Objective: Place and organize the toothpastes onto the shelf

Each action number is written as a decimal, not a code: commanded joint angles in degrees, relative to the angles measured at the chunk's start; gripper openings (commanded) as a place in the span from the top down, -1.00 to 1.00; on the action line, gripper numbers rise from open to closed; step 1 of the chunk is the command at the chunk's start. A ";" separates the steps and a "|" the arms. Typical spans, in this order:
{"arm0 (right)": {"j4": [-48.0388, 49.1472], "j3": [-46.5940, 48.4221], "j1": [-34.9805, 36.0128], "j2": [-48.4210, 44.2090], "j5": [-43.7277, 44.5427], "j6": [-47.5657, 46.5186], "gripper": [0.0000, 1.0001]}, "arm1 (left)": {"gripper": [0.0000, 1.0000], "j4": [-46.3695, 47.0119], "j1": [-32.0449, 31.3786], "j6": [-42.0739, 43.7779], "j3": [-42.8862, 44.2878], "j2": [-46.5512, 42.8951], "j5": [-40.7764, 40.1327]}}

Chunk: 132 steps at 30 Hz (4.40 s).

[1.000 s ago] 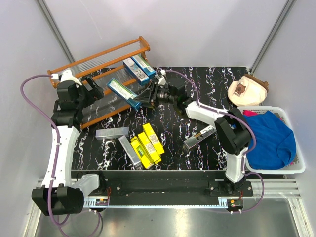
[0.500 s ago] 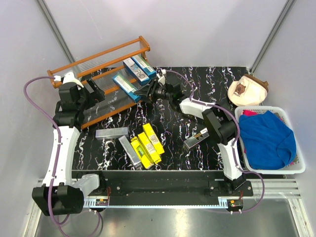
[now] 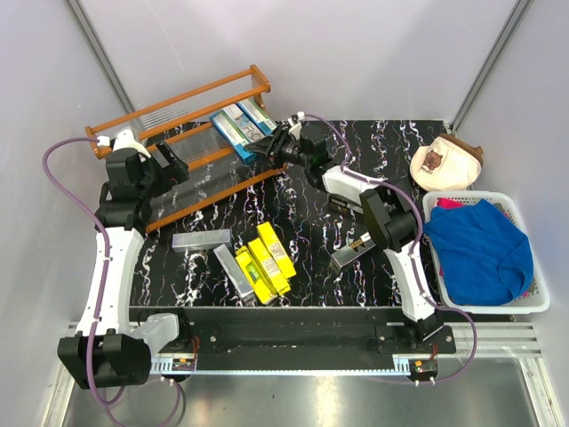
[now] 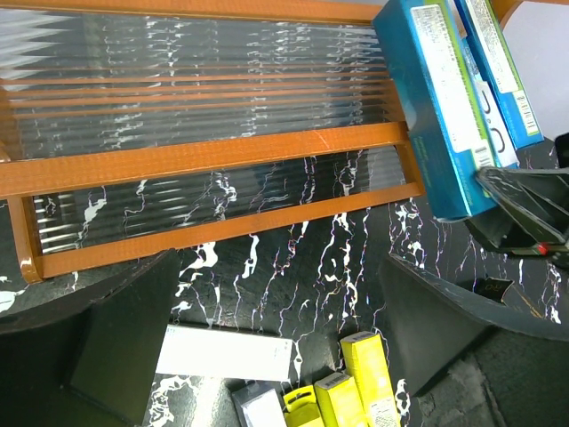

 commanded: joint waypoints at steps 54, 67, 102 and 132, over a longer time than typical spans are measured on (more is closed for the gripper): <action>4.26 -12.31 0.29 -12.31 7.29 -4.22 -1.00 | -0.98 3.36 -0.03 0.47 -1.81 -1.14 2.86; -24.53 -32.88 -6.30 -39.46 16.33 -24.16 -1.00 | -0.98 3.27 -8.18 1.62 0.91 3.42 3.21; -50.06 -46.95 -33.99 -58.73 23.81 -29.01 -0.99 | -0.98 0.82 -57.07 10.14 38.87 55.54 11.64; -50.23 -44.49 -37.94 -58.11 21.27 -28.92 -0.99 | -0.54 -6.66 -64.45 16.56 52.59 77.08 2.42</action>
